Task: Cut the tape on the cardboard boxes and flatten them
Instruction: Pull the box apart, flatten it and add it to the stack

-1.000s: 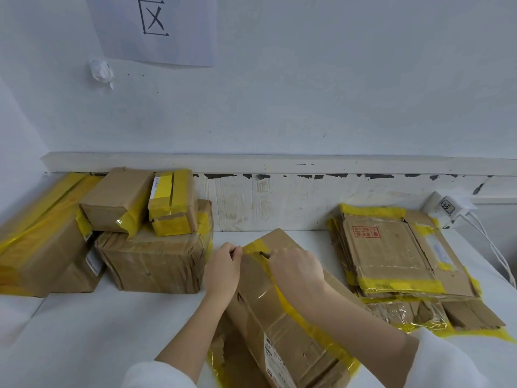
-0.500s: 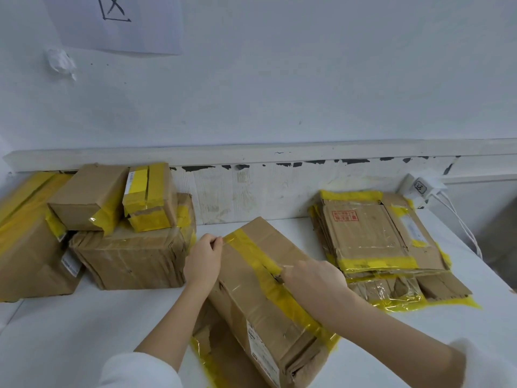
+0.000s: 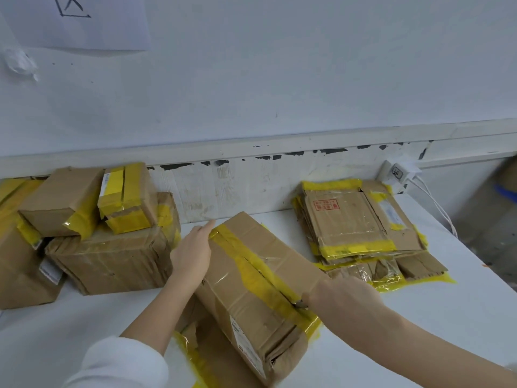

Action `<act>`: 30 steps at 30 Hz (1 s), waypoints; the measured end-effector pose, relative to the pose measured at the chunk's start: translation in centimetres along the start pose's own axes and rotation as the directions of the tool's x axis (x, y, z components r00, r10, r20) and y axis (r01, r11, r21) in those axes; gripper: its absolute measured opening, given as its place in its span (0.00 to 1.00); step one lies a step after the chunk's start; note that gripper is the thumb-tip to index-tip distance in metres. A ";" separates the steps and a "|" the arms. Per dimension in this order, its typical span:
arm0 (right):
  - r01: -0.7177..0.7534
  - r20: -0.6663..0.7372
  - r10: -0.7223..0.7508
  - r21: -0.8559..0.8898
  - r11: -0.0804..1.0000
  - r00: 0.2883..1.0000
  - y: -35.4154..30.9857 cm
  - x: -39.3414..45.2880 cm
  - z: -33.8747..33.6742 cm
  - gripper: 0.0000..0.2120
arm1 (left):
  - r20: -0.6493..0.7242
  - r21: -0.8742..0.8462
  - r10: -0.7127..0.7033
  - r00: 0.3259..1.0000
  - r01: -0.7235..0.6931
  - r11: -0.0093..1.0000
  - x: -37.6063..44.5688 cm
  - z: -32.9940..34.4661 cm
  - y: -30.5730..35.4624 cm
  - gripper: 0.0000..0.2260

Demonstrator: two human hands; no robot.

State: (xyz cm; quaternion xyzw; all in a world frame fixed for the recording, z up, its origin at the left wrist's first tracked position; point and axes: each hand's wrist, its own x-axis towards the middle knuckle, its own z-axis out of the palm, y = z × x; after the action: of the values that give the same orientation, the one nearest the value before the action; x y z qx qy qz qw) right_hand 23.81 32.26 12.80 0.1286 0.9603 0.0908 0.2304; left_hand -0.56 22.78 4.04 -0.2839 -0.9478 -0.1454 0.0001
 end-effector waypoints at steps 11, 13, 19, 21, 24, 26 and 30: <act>-0.084 -0.003 0.085 0.144 0.986 0.996 1.2 -4.8 5.5 0.31 | 0.031 0.077 -0.014 0.999 0.011 0.997 0.1 0.0 -0.5 0.27; -0.115 -0.042 0.125 0.180 0.977 0.991 1.6 -5.2 6.9 0.33 | 0.061 0.101 -0.014 0.998 0.007 0.995 0.1 -0.2 -0.6 0.26; -0.138 -0.196 0.166 0.149 0.979 0.967 5.5 -4.8 7.6 0.40 | 0.124 0.119 -0.021 0.992 0.006 0.993 -3.1 -1.6 -0.6 0.24; -0.205 -0.264 0.231 0.122 0.971 0.936 7.4 -3.5 8.2 0.39 | 0.115 0.157 -0.030 0.993 0.012 0.987 -5.2 -1.9 -0.6 0.29; -0.219 -0.258 0.226 0.057 0.974 0.939 8.1 -1.3 8.3 0.43 | 0.127 0.213 -0.056 0.990 0.028 0.977 -7.8 -2.3 -1.4 0.33; -0.202 -0.266 0.220 0.093 0.975 0.939 7.6 0.2 7.7 0.42 | 0.182 0.225 -0.088 0.979 0.045 0.973 -9.4 -2.9 -2.1 0.31; -0.172 -0.335 0.241 0.222 0.960 0.911 7.2 3.0 7.4 0.32 | 0.117 0.368 -0.015 0.993 -0.030 0.929 -11.3 -3.6 -3.1 0.24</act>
State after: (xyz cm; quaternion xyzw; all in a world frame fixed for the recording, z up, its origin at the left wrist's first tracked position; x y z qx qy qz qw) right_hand 26.15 40.86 6.76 0.2323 0.9712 0.0458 0.0271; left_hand 6.97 13.20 5.67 -0.2904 -0.9554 0.0526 -0.0019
